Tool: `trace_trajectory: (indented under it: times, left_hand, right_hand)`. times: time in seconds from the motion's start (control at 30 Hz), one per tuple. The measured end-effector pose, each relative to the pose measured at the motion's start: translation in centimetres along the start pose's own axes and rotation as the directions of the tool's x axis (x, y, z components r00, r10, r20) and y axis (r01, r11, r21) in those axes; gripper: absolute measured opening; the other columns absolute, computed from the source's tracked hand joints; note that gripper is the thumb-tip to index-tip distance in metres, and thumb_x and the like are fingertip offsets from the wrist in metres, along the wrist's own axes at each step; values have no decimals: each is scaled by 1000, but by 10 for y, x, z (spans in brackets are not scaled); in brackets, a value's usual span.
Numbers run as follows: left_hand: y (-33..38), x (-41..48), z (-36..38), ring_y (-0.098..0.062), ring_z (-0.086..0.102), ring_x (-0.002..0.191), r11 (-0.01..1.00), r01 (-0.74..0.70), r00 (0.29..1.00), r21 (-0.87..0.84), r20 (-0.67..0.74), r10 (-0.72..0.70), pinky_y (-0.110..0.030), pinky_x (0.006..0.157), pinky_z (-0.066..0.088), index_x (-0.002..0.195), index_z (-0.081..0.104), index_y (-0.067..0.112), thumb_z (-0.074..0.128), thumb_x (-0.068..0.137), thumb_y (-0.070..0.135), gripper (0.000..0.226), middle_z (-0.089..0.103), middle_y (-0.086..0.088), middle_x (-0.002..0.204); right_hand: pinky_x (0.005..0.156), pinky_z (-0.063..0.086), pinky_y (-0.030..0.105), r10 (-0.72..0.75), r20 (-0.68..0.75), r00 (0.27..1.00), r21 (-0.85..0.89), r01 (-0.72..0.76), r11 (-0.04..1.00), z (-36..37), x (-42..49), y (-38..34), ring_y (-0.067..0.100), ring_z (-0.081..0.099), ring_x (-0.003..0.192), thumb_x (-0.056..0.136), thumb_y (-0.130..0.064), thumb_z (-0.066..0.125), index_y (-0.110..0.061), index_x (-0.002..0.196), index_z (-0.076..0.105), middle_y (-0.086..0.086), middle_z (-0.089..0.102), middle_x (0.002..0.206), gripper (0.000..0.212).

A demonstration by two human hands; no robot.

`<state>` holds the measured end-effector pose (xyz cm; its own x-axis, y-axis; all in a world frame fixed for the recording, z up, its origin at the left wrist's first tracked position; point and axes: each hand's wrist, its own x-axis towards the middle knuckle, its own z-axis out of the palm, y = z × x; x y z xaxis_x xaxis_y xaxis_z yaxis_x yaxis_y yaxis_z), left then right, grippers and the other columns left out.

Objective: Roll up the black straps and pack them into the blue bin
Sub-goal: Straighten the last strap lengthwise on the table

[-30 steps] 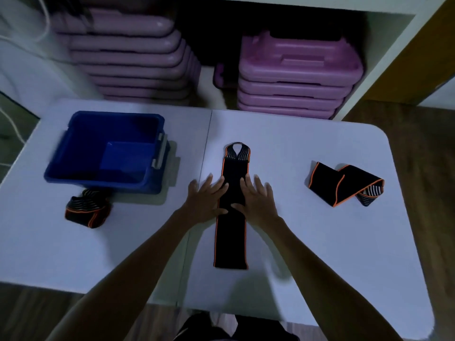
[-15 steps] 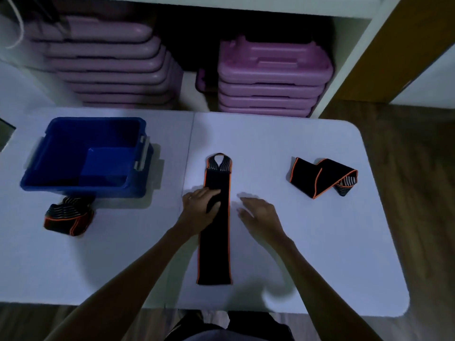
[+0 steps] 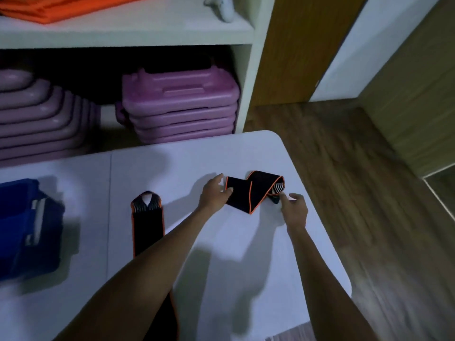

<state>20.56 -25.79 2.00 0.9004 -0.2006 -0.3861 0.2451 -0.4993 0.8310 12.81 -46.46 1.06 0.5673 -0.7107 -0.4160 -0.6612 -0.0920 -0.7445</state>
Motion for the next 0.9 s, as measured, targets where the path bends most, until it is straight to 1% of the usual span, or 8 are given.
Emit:
trace_trajectory:
  times: [0.1,0.17,0.37,0.5,0.6,0.7,0.8,0.9]
  left_hand:
    - [-1,23,6,-27,41,131,996,74,995,39,60,-76,-45,105,39,146,24,11,65,84,21,75,36,-12,147]
    - [-5,30,9,-29,47,126,991,95,994,95,39,-99,-48,99,45,143,31,14,69,79,22,74,43,-12,141]
    - [-6,28,22,-27,57,105,933,95,994,347,-86,-69,-41,91,43,100,62,21,66,79,32,24,66,-4,106]
    - [-3,17,19,-22,64,90,998,22,997,64,-71,-18,-45,88,47,80,58,27,66,77,36,12,69,2,89]
    - [14,-3,7,-12,63,85,985,-101,994,-140,-49,95,-33,83,49,84,61,21,69,80,28,11,68,4,88]
    - [37,-29,-12,-12,64,86,952,-214,977,-221,-58,206,-27,82,46,90,64,15,68,84,18,8,69,1,91]
    - [46,-54,-39,-13,65,84,914,-290,956,-283,-128,264,-29,80,48,85,62,20,68,84,14,8,69,-4,89]
    - [39,-76,-70,4,60,66,917,-314,923,-247,-308,233,-16,66,44,77,58,24,68,84,17,15,68,7,72]
  right_hand:
    - [89,50,41,61,104,993,-36,-57,998,6,11,-2,25,62,88,85,-49,62,-10,134,45,12,60,124,65]
    - [87,48,39,35,133,990,-64,-27,998,9,15,-1,26,60,101,84,-47,64,-10,132,49,10,59,126,63]
    - [72,45,32,-25,130,991,-82,36,996,8,22,6,24,63,95,86,-38,62,-15,102,70,4,71,95,29]
    - [68,41,31,-85,51,995,-23,86,996,-4,21,10,21,60,88,87,-36,63,-16,99,71,3,68,89,25]
    - [62,41,29,-133,32,991,48,131,990,-14,25,10,20,59,72,85,-32,67,-11,93,71,5,65,75,24]
    - [58,45,27,-159,65,985,138,149,979,-22,27,2,20,63,56,87,-25,66,-6,93,70,8,68,70,20]
    - [59,47,28,-187,91,978,234,161,959,-27,25,-13,21,68,69,86,-17,64,-9,95,71,8,72,80,14]
    - [61,44,25,-251,155,955,277,202,939,-28,17,-34,17,66,71,87,-11,63,-10,98,70,6,71,86,13]
